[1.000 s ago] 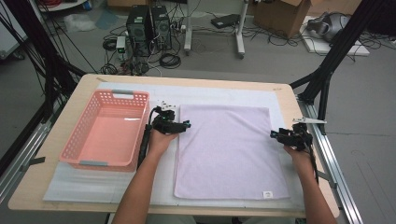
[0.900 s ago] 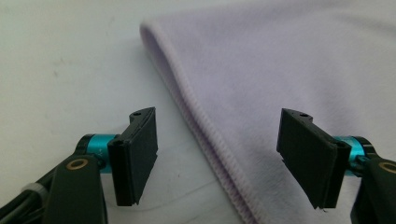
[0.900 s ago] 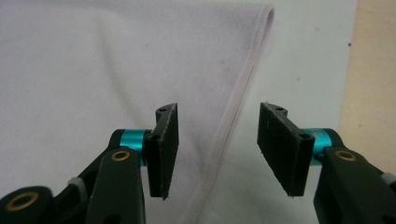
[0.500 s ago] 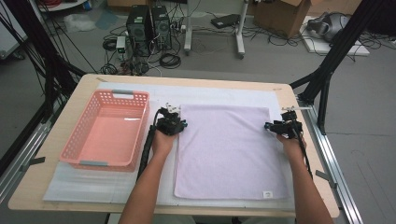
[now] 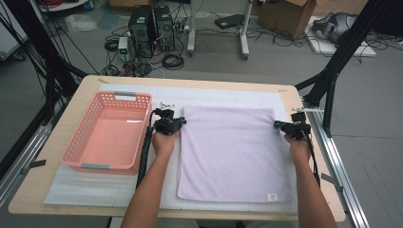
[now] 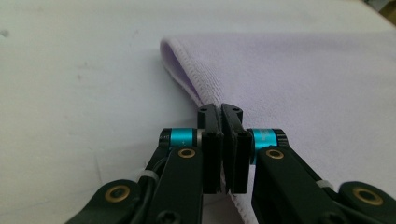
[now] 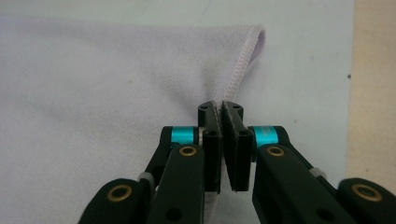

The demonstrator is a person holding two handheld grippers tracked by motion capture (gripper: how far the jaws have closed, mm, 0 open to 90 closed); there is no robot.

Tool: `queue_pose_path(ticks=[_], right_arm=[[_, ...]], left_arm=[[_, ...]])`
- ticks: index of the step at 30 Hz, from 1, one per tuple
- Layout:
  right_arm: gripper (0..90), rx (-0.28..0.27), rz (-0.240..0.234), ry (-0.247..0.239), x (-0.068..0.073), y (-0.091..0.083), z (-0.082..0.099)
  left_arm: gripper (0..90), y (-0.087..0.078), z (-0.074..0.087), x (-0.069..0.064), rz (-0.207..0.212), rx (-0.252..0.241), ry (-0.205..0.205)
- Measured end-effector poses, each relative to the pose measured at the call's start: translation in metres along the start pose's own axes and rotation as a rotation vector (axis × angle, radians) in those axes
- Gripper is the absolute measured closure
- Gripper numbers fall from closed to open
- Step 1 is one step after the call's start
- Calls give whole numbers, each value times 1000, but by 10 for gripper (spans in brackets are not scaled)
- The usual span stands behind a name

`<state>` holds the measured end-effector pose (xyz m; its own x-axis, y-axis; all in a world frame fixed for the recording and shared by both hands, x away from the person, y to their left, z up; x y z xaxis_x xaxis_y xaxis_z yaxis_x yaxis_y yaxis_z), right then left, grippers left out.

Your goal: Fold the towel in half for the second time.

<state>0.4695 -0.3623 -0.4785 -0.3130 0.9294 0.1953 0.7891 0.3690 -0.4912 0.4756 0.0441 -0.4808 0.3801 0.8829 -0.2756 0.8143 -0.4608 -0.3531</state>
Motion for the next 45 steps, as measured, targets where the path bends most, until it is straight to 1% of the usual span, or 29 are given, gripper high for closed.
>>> queue_pose_path(ticks=[1,2,4,5,7,10,12,13,14,15,16,17,19,20,21,22,24,27,28,29,33,36,38,40,41,42,43,44,45], right_arm=[[867,-14,-3,4,1,-2,-2],[867,-24,-6,-1,2,-3,-4],[867,-32,-21,10,2,-6,-6],[867,-43,-34,23,3,-9,-7],[867,-53,-52,18,6,-16,-10],[866,-74,-75,-14,12,-28,-16],[866,-93,-95,-26,16,-37,-19],[866,-101,-104,-20,18,-42,-21],[866,-115,-113,-26,19,-46,-21],[866,-121,-124,-28,21,-51,-21],[866,-125,-132,-24,24,-56,-20],[866,-132,-138,-36,26,-60,-18],[866,-131,-146,-47,29,-68,-13],[866,-133,-148,-47,30,-72,-10],[866,-140,-155,-46,31,-78,-6],[865,-141,-155,-46,31,-81,-3],[865,-143,-160,-40,32,-89,3],[865,-148,-169,-43,32,-100,11],[865,-151,-171,-45,33,-104,14],[865,-150,-173,-47,34,-106,17],[865,-142,-185,-51,37,-115,32],[865,-116,-188,-55,38,-119,44],[864,-96,-188,-66,39,-121,51],[864,-73,-186,-76,39,-123,58],[862,-56,-183,-76,39,-123,62],[852,-49,-181,-80,38,-122,65],[817,-38,-179,-73,37,-121,66],[755,-38,-173,-66,36,-121,66],[670,-42,-157,-59,35,-120,63]], left_arm=[[865,-2,-2,0,1,-7,-1],[865,-3,-3,0,7,-10,0],[865,-7,-5,-2,20,-17,-5],[865,-9,-7,-3,25,-22,-4],[865,-14,-10,-6,43,-24,20],[865,-25,-13,-10,55,-26,64],[865,-32,-13,-12,64,-27,72],[865,-36,-13,-13,68,-29,77],[865,-40,-12,-14,74,-31,80],[865,-44,-11,-16,79,-35,80],[865,-47,-9,-19,89,-20,97],[865,-51,-9,-22,97,-12,128],[865,-61,-10,-31,115,-48,132],[865,-66,-9,-35,130,-50,145],[864,-70,-8,-37,134,-47,154],[864,-75,-6,-40,144,-54,153],[864,-83,-2,-44,156,-44,168],[864,-93,5,-47,180,-44,159],[864,-97,8,-49,186,-45,163],[864,-100,10,-51,192,-53,153],[864,-113,26,-54,213,-39,145],[864,-119,39,-54,226,-30,124],[863,-123,47,-54,235,-20,113],[854,-125,50,-55,246,-15,105],[830,-125,50,-55,245,-21,105],[756,-124,48,-54,222,-37,110],[609,-123,46,-53,212,-46,109],[548,-122,44,-52,202,-54,110],[493,-119,40,-50,194,-59,110]])
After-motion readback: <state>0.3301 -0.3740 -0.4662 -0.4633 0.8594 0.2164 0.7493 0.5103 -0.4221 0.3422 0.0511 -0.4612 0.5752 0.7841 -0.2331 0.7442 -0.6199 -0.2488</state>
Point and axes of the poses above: each handheld gripper's, and its own axes: y roughly forward along the jaws, z roughly out of its underside, x roughly to its left, the point moved 7 cm from there along y, roughly forward along the jaws, and after that the axes turned 11 degrees about -x, right-handed, at the moved point
